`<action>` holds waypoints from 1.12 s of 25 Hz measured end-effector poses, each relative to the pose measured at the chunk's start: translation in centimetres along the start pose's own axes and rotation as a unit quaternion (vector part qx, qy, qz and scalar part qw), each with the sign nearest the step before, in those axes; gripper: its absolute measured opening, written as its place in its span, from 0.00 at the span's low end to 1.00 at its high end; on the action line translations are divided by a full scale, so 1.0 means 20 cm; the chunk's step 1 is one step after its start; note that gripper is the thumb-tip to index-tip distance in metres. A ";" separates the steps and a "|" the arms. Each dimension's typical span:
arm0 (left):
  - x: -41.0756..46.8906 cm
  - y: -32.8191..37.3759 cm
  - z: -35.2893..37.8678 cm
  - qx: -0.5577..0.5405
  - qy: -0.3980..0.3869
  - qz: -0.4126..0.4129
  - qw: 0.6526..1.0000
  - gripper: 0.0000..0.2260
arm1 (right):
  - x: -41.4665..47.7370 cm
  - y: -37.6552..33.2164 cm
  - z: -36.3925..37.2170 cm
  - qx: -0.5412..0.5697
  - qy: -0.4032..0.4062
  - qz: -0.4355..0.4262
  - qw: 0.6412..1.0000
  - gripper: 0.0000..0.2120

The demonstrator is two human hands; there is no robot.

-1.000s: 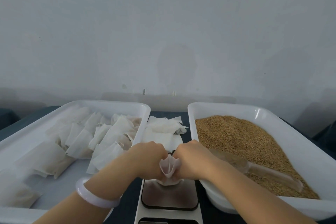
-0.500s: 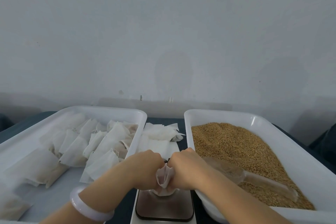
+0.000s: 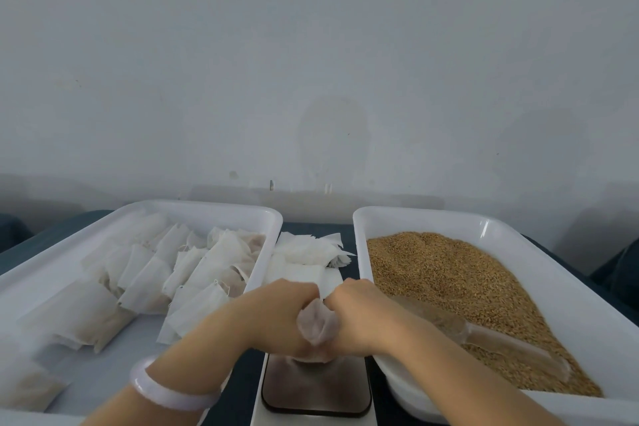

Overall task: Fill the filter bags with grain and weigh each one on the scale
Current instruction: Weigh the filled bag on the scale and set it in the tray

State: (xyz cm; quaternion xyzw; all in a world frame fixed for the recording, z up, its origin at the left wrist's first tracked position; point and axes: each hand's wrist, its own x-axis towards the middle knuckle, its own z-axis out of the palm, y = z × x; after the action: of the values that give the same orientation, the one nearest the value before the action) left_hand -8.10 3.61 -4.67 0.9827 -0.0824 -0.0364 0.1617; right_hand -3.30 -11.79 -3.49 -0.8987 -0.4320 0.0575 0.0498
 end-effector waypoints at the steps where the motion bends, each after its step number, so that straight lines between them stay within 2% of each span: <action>1: -0.01 -0.01 -0.02 -0.045 0.020 0.006 0.999 0.13 | -0.01 0.02 -0.01 0.072 -0.007 0.013 0.997 0.12; 2: -0.02 -0.02 -0.03 -0.088 0.037 0.013 0.995 0.13 | -0.01 0.05 -0.02 0.145 -0.003 0.029 0.989 0.10; 4: -0.03 -0.04 -0.04 -0.171 0.063 0.026 0.983 0.11 | -0.02 0.09 -0.02 0.235 0.013 0.045 0.971 0.21; 5: -0.03 -0.04 -0.04 -0.203 0.072 0.031 0.976 0.11 | -0.02 0.10 -0.01 0.258 0.025 0.048 0.965 0.25; 7: -0.03 -0.05 -0.03 -0.234 0.082 0.040 0.968 0.10 | -0.02 0.10 -0.01 0.281 0.044 0.040 0.958 0.28; 17: -0.04 -0.03 -0.04 -0.221 0.087 0.045 0.970 0.14 | -0.03 0.10 0.02 0.285 0.054 0.037 0.956 0.25; 28: -0.05 -0.02 -0.05 -0.240 0.075 0.044 0.967 0.14 | -0.02 0.11 0.03 0.280 0.046 0.039 0.958 0.25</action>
State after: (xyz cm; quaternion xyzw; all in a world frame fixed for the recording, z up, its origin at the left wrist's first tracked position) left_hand -9.03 4.38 -3.83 0.9106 -0.1017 0.0262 0.3996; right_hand -1.96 -13.45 -4.41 -0.8666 -0.3606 0.1365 0.3167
